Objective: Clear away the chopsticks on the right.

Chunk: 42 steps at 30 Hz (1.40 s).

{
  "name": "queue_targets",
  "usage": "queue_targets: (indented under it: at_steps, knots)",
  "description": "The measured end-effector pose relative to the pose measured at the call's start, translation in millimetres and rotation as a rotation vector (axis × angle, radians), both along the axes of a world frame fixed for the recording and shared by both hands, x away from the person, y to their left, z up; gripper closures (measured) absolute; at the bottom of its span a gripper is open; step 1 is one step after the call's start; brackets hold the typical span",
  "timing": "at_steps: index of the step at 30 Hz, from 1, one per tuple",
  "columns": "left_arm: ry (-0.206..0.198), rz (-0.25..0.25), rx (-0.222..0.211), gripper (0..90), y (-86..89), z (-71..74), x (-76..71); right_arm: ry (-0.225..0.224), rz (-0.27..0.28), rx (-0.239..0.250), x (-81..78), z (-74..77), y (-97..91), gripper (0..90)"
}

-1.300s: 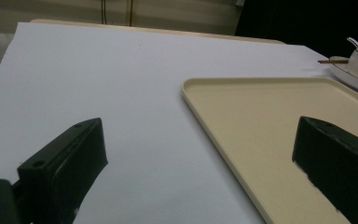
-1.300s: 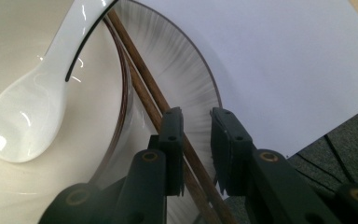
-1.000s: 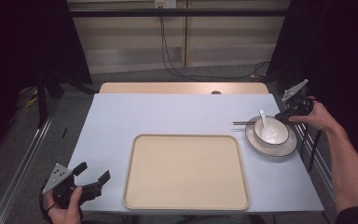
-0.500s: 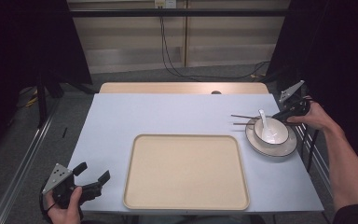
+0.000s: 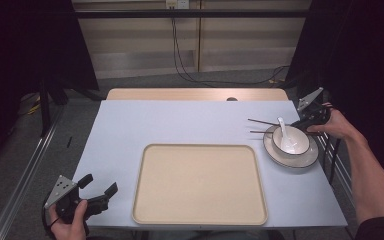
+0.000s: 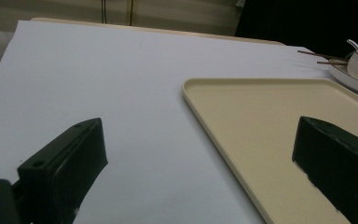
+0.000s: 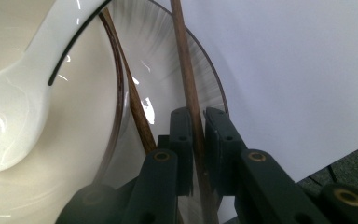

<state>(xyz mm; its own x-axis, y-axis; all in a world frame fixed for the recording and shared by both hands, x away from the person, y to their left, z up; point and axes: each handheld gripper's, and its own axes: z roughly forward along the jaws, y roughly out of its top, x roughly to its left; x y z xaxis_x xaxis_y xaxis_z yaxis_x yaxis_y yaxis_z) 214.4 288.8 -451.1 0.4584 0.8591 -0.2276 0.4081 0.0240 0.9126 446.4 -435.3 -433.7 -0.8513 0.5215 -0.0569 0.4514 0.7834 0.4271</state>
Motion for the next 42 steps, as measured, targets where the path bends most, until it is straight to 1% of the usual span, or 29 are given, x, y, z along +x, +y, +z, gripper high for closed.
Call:
queue_targets:
  at_steps: [1, 3, 4, 5, 9, 12, 13, 14, 15, 16, 17, 18, 20, 22, 24, 25, 26, 28, 29, 31, 33, 34, 35, 36, 37, 38, 39, 40, 42]
  knots:
    - [0.000, -0.001, -0.001, 2.8, 0.0, 0.0, 0.0, -0.009, 0.011, 0.010, 0.8, -1.0, 0.2, 85.5]
    - [-0.001, 0.001, 0.000, 2.8, -0.1, 0.1, -0.3, -0.012, 0.017, 0.009, 1.3, -1.3, 0.3, 85.6]
    - [-0.002, 0.003, 0.001, 2.8, 0.1, 0.0, -0.2, -0.007, 0.019, 0.004, 1.1, -0.5, 0.9, 85.6]
    - [-0.001, 0.002, 0.000, 2.8, 0.2, 0.0, -0.2, -0.015, 0.035, -0.011, 1.4, -0.1, 2.1, 85.7]
    - [-0.001, 0.004, -0.001, 2.8, 0.1, -0.1, -0.3, -0.022, 0.038, -0.013, 1.6, 0.3, 1.4, 85.7]
    - [0.001, 0.003, -0.002, 2.8, 0.1, -0.2, -0.1, -0.034, 0.026, -0.001, 0.2, 3.0, -1.7, 85.7]
    - [0.001, 0.002, -0.002, 2.8, -0.1, -0.1, -0.1, -0.045, 0.007, 0.003, -1.5, 7.2, -3.9, 85.7]
    - [0.001, 0.002, -0.002, 2.8, -0.1, -0.1, -0.1, -0.045, 0.007, 0.003, -1.5, 7.2, -3.9, 85.7]
    - [0.001, 0.006, 0.001, 2.8, -0.5, 0.0, 0.0, -0.065, -0.002, 0.000, -2.7, 12.1, -6.1, 85.7]
    - [0.001, 0.007, 0.003, 2.8, -0.5, 0.1, 0.0, -0.068, -0.012, 0.002, -3.8, 14.5, -6.9, 85.7]
    - [0.001, 0.008, 0.004, 2.8, -0.7, 0.1, 0.1, -0.078, -0.011, 0.018, -4.7, 17.1, -7.9, 85.7]
    - [0.001, 0.005, 0.004, 2.8, -0.7, 0.1, 0.3, -0.078, -0.011, 0.018, -4.7, 17.1, -7.9, 85.7]
    - [0.001, -0.004, 0.001, 2.8, -1.2, 0.2, 0.5, -0.082, -0.052, 0.023, -10.0, 25.4, -11.9, 85.8]
    - [0.001, -0.005, 0.000, 2.8, -1.2, 0.3, 0.5, -0.080, -0.064, 0.024, -11.8, 26.8, -12.5, 85.8]
    - [0.001, -0.006, -0.001, 2.8, -1.2, 0.3, 0.5, -0.072, -0.091, 0.032, -20.1, 31.0, -14.2, 85.8]
    - [0.000, -0.008, -0.001, 2.8, -1.1, 0.2, 0.8, -0.072, -0.091, 0.032, -20.1, 31.0, -14.2, 85.8]
    - [-0.001, -0.007, 0.003, 2.8, -1.1, 0.2, 1.1, -0.071, -0.098, 0.040, -22.4, 32.0, -15.0, 85.8]
    - [-0.002, -0.006, 0.001, 2.8, -2.3, 0.4, 1.6, -0.065, -0.152, 0.071, -29.6, 36.1, -18.1, 85.8]
    - [-0.002, -0.006, 0.001, 2.8, -2.3, 0.4, 1.6, -0.065, -0.152, 0.071, -29.6, 36.1, -18.1, 85.8]
    - [-0.002, -0.016, -0.004, 2.8, -2.6, 0.4, 2.2, -0.064, -0.177, 0.086, -34.2, 39.0, -19.7, 85.8]
    - [-0.004, -0.023, 0.007, 2.8, -2.0, 0.6, 2.7, -0.072, -0.209, 0.094, -38.5, 42.3, -20.5, 85.8]
    - [-0.002, -0.019, 0.008, 2.8, -2.4, 0.4, 3.4, -0.057, -0.244, 0.132, -43.6, 45.4, -21.8, 85.8]
    - [-0.002, -0.019, 0.008, 2.8, -2.4, 0.4, 3.4, -0.057, -0.244, 0.132, -43.6, 45.4, -21.8, 85.8]
    - [-0.001, -0.031, 0.006, 2.8, -2.4, 0.3, 4.4, -0.071, -0.275, 0.167, -48.8, 46.8, -20.9, 85.9]
    - [-0.001, -0.031, 0.006, 2.8, -2.4, 0.3, 4.4, -0.071, -0.275, 0.167, -48.8, 46.8, -20.9, 85.9]
    - [-0.001, -0.032, 0.006, 2.8, -2.5, 0.0, 5.1, -0.076, -0.287, 0.183, -54.7, 47.6, -19.2, 85.8]
    - [-0.001, -0.032, 0.006, 2.8, -2.5, 0.0, 5.1, -0.076, -0.287, 0.183, -54.7, 47.6, -19.2, 85.8]
    - [0.000, -0.034, 0.001, 2.8, -2.6, -0.3, 5.5, -0.083, -0.311, 0.188, -60.5, 49.0, -17.3, 85.8]
    - [-0.003, -0.033, 0.001, 2.8, -2.4, -0.4, 5.8, -0.090, -0.335, 0.214, -67.6, 50.9, -15.6, 85.8]
